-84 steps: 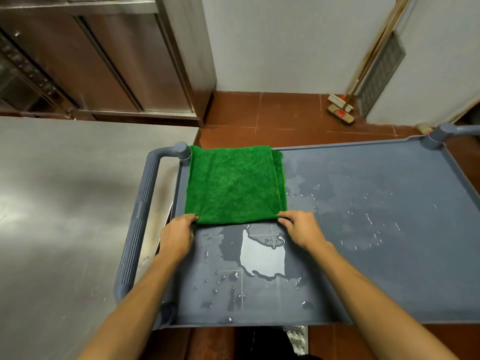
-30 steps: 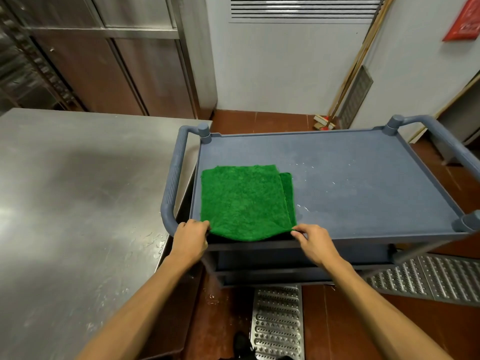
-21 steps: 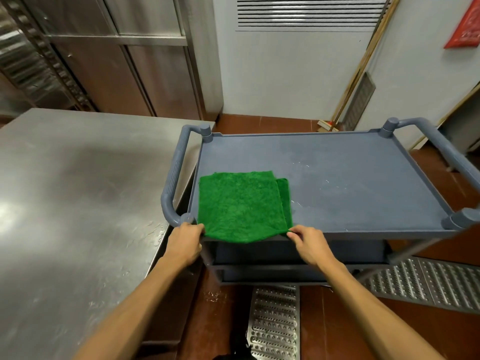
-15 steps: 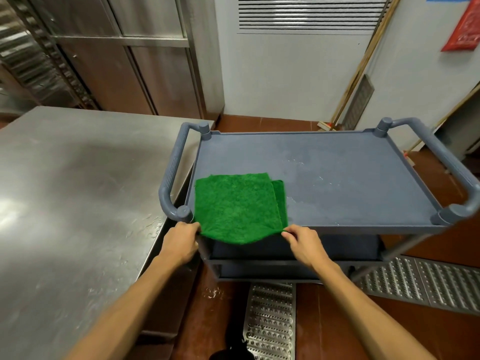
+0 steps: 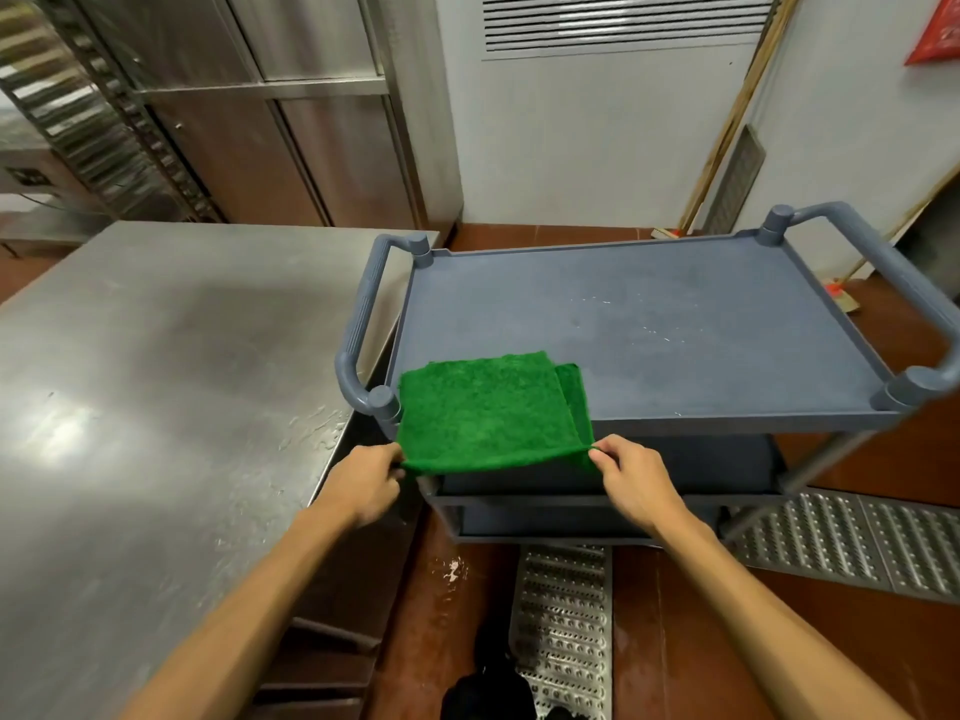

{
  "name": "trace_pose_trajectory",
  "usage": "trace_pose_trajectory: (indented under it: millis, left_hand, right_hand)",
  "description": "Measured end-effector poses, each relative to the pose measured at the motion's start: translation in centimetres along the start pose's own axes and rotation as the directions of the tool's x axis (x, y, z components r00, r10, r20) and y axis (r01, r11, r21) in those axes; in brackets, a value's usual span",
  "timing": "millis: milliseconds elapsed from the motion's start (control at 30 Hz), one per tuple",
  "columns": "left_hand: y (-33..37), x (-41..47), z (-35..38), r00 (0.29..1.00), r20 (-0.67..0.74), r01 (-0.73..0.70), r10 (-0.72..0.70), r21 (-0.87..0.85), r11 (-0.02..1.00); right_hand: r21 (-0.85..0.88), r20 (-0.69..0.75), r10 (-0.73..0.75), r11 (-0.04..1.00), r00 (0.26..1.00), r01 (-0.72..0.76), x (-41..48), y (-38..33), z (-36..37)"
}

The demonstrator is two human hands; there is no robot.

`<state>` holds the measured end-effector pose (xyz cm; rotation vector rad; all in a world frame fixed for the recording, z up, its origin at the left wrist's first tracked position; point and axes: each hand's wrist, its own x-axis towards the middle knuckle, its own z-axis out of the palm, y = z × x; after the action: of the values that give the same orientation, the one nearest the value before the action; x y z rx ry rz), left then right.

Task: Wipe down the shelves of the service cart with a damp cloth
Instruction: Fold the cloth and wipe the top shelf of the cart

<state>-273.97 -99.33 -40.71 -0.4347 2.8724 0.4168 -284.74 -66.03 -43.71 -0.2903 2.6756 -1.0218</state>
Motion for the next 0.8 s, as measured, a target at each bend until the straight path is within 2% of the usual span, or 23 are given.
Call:
trace_pose_trajectory:
  millis: [133, 300, 467, 600, 800]
  left_hand:
    - [-0.2, -0.5, -0.1, 0.999, 0.023, -0.031, 0.032, -0.038, 0.999]
    - [0.0, -0.9, -1.5, 0.995, -0.048, -0.097, 0.093, -0.093, 0.991]
    - [0.4, -0.1, -3.9, 0.974, -0.177, -0.166, 0.144, -0.118, 0.979]
    - [0.7, 2.0, -7.1, 0.927, -0.316, -0.250, 0.203, -0.117, 0.961]
    - [0.7, 7.7, -11.0, 0.875, -0.405, -0.319, 0.266, -0.068, 0.945]
  right_hand:
    - [0.028, -0.003, -0.002, 1.000, 1.000, 0.002, -1.0, 0.6, -0.4]
    - [0.068, 0.018, -0.004, 0.998, 1.000, 0.003, -1.8, 0.3, -1.1]
    - [0.094, -0.017, -0.060, 0.994, 0.998, 0.062, -0.4, -1.7, -3.0]
    - [0.097, -0.068, -0.089, 0.991, 0.994, 0.096, 2.5, -4.0, -4.8]
    - [0.076, -0.150, -0.135, 0.986, 0.979, 0.147, 8.9, -8.0, -7.2]
